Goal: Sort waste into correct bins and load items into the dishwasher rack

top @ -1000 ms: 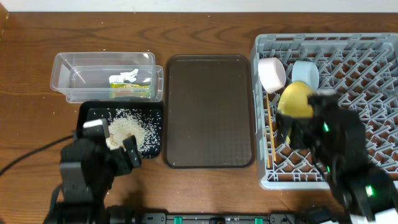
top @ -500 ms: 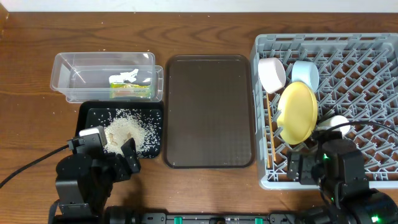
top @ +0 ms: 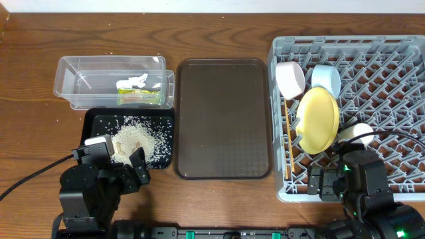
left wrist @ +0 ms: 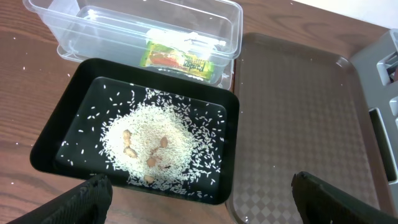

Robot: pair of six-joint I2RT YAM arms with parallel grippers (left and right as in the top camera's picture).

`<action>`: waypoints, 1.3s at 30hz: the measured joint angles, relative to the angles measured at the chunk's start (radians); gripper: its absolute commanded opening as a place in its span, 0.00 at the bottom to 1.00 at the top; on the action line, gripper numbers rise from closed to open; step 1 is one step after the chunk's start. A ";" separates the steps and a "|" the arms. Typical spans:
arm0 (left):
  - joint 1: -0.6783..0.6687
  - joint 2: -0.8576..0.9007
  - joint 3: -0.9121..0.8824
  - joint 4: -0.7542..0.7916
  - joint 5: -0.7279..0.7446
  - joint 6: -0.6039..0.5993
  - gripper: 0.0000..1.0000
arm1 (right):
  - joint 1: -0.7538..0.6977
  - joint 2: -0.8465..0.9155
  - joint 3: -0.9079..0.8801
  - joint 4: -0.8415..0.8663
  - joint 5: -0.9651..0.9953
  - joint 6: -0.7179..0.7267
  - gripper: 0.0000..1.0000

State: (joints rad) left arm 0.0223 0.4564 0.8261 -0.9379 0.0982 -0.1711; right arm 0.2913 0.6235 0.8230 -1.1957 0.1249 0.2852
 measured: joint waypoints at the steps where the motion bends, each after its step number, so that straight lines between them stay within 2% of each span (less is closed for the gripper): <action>1: 0.000 0.000 0.000 0.000 0.000 0.000 0.95 | 0.000 0.000 0.000 0.000 -0.001 0.000 0.99; 5: 0.000 0.000 0.000 0.000 0.000 0.000 0.95 | -0.010 -0.035 -0.010 0.031 -0.003 -0.001 0.99; 8: 0.000 0.000 0.000 0.000 0.000 0.000 0.95 | -0.061 -0.112 -0.045 0.130 -0.004 -0.009 0.99; 16: 0.000 0.000 -0.001 0.000 0.000 0.000 0.95 | -0.203 -0.411 -0.279 0.449 -0.051 -0.139 0.99; 22: 0.000 0.001 -0.001 0.000 0.000 0.000 0.96 | -0.245 -0.596 -0.454 0.635 -0.072 -0.186 0.99; 39: 0.000 0.001 -0.001 0.000 0.000 0.000 0.96 | -0.247 -0.612 -0.729 1.122 -0.084 -0.245 0.98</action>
State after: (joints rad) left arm 0.0223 0.4572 0.8249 -0.9379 0.0982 -0.1715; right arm 0.0441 0.0116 0.0937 -0.0738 0.0406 0.0406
